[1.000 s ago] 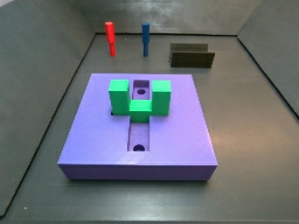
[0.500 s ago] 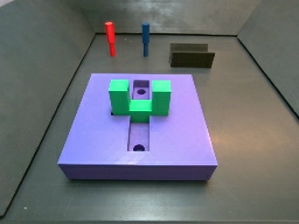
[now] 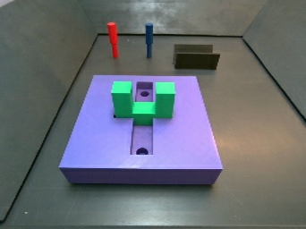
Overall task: Pick up the brown object. Move up. Move to above the board. Insert the brown object.
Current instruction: Move to above the board, then insert the brown object.
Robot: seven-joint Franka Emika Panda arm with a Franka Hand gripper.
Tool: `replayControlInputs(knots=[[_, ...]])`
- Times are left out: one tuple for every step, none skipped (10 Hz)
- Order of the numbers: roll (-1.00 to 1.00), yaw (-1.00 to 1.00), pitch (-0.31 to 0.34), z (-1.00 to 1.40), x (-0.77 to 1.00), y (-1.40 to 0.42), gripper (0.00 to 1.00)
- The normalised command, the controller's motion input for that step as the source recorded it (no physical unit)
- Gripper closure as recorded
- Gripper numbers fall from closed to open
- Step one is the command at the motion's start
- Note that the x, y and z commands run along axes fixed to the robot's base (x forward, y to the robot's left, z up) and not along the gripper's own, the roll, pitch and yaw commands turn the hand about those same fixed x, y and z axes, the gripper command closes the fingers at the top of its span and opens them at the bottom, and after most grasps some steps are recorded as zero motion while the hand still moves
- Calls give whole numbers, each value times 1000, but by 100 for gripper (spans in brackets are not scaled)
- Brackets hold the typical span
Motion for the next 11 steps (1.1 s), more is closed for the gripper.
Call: replayControlInputs(knots=[[13, 10, 83, 132, 290, -1400, 100], [10, -3, 122, 137, 321, -1400, 100], [7, -3, 146, 142, 340, -1400, 100], [8, -1, 168, 159, 378, -1400, 100], [16, 8, 168, 171, 417, -1400, 100], [34, 6, 163, 70, 191, -484, 100], [20, 0, 0, 0, 0, 0, 100], [23, 0, 0, 0, 0, 0, 100], [20, 0, 0, 0, 0, 0, 100], [16, 0, 0, 0, 0, 0, 100], [-1, -6, 34, -69, 89, -14, 100]])
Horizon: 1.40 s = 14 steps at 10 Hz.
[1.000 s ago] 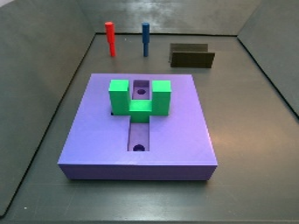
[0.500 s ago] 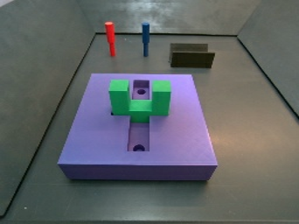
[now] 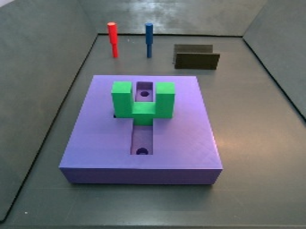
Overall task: Pick up the brown object. Move up. Move to above the board. Insert the brown object.
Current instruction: Insert the brown object.
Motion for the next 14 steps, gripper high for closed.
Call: replayControlInputs(knots=[[0, -14, 0, -63, 0, 0, 100], [-77, -411, -4, -146, 0, -69, 100], [-14, -897, 0, -97, 26, -191, 100], [0, -1000, 0, -91, 0, -157, 100], [0, -1000, 0, -83, 0, -149, 100], [-27, -1000, -49, -251, 0, -97, 100], [0, -1000, -34, -469, 0, -140, 100], [0, -903, -100, -649, 49, -177, 100], [59, -954, -20, -483, 20, -217, 100], [0, -1000, 0, -343, 0, -186, 100], [0, -1000, 0, -320, 0, -129, 100], [-50, -1000, -63, -229, 0, -117, 100], [-150, -977, -140, -94, 0, -74, 100], [-156, -977, -146, -86, 0, -74, 100]])
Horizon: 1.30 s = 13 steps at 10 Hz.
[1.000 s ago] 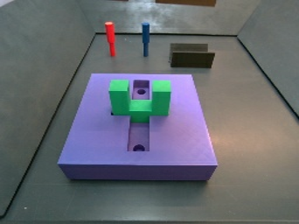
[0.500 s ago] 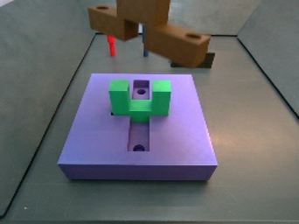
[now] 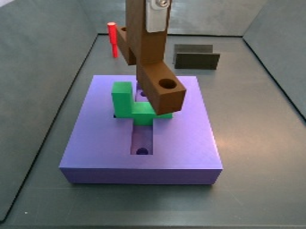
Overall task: Pick up the brown object. Move up. Move to above the board. Insert the brown object.
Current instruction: Insert the brown object.
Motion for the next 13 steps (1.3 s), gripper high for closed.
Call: replayControlInputs(knots=[[-90, -1000, -19, 0, 0, -40, 100], [47, -1000, 0, -134, 0, 0, 100], [206, -749, 0, -146, -83, 71, 100], [184, -509, 0, -254, -46, 337, 100], [14, -97, 0, -366, 140, 360, 100], [-30, -143, 0, -240, 63, 63, 100], [-230, -160, 0, -234, 40, 0, 100], [-216, -114, -3, -240, 71, 0, 100], [-193, -157, 0, -177, 0, -43, 100], [-149, -226, 0, -106, 0, -140, 100], [-34, -254, 0, -91, 0, -151, 100], [0, -274, 0, -94, 0, -114, 100], [63, -217, 0, -186, -17, 0, 100]])
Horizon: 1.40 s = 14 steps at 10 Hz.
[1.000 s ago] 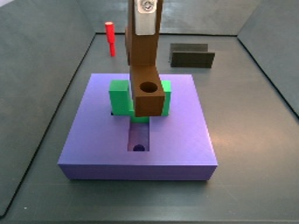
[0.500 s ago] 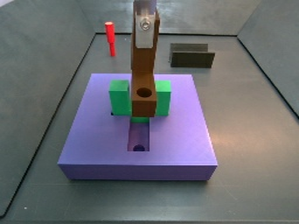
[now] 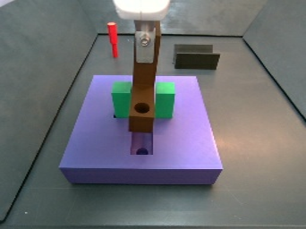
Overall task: Pick up the brown object. Move up. Move to above the board. Insert the brown object.
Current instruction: Insert the brown object.
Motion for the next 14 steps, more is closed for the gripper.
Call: replayControlInputs(knots=[[146, -91, 0, -269, 66, 63, 100], [171, -74, 0, -280, 0, 103, 100], [56, 0, 0, -223, 0, 0, 100], [0, 0, 0, -217, 0, 0, 100], [-21, 0, 0, -177, 0, -9, 100], [-64, 0, 0, -166, 0, 0, 100], [-103, 0, 0, -154, 0, -91, 100], [-57, -69, 0, -183, 3, -97, 100], [-29, -20, 0, -200, 0, -26, 100], [0, 0, 0, -220, 80, 0, 100], [0, 0, 0, -300, 183, 0, 100], [-10, 0, 0, -277, 9, 0, 100], [0, 0, 0, -391, 43, 0, 100], [0, 31, 0, -303, 149, 0, 100]])
